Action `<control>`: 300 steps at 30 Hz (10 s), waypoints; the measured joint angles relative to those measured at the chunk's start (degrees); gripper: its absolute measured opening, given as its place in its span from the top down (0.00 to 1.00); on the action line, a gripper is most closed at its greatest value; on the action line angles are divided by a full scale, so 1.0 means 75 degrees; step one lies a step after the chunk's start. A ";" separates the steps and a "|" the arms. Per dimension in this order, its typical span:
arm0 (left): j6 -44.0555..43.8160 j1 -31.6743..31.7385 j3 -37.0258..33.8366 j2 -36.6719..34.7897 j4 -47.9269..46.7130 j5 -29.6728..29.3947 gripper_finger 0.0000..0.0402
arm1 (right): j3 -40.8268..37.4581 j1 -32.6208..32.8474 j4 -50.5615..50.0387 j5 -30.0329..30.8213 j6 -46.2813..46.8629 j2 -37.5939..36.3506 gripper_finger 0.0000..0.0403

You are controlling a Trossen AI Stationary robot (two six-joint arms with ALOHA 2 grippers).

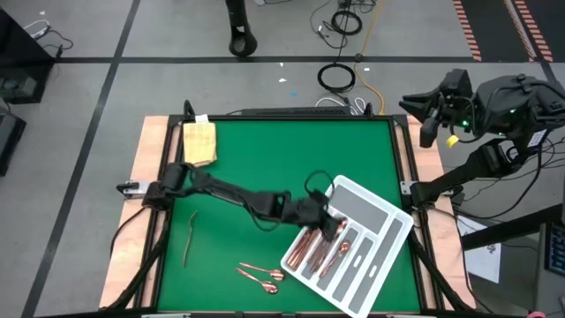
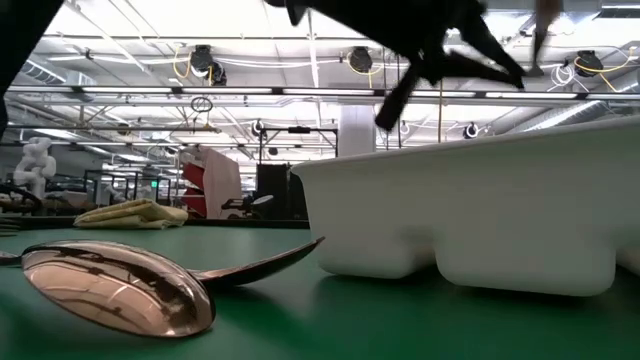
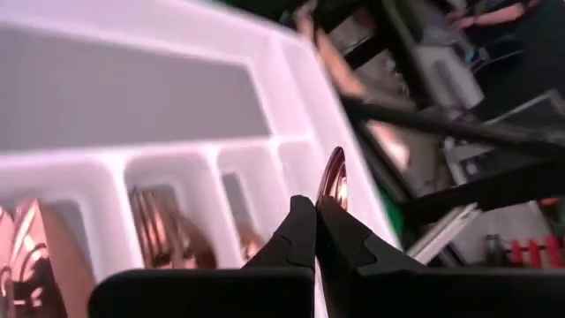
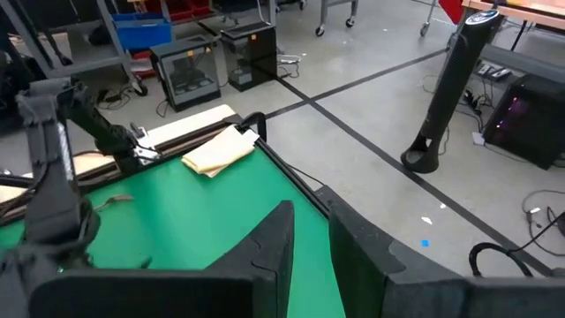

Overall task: Sort silverware
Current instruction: Put the gold spoon into the white cutlery tray

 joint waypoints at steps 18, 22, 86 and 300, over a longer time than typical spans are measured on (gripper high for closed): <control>0.1251 -0.0539 0.1360 0.1750 -0.0131 -0.0781 1.00 | 0.0000 0.0000 -0.0024 -0.0405 -0.0141 0.0006 0.84; 0.1828 -0.0531 0.1383 0.1712 -0.0410 -0.0772 0.99 | 0.0000 0.0000 -0.0024 -0.0405 -0.0182 0.0012 0.84; 0.0036 -0.5474 0.2811 -0.6440 -1.2350 -0.4964 0.64 | -0.0807 0.1751 0.5786 -0.5309 0.0616 0.9073 0.57; 0.5186 -0.3553 -0.1219 -0.2510 -0.6140 0.0448 0.64 | -0.2874 0.4286 -0.0021 -0.1964 0.1821 0.4240 0.64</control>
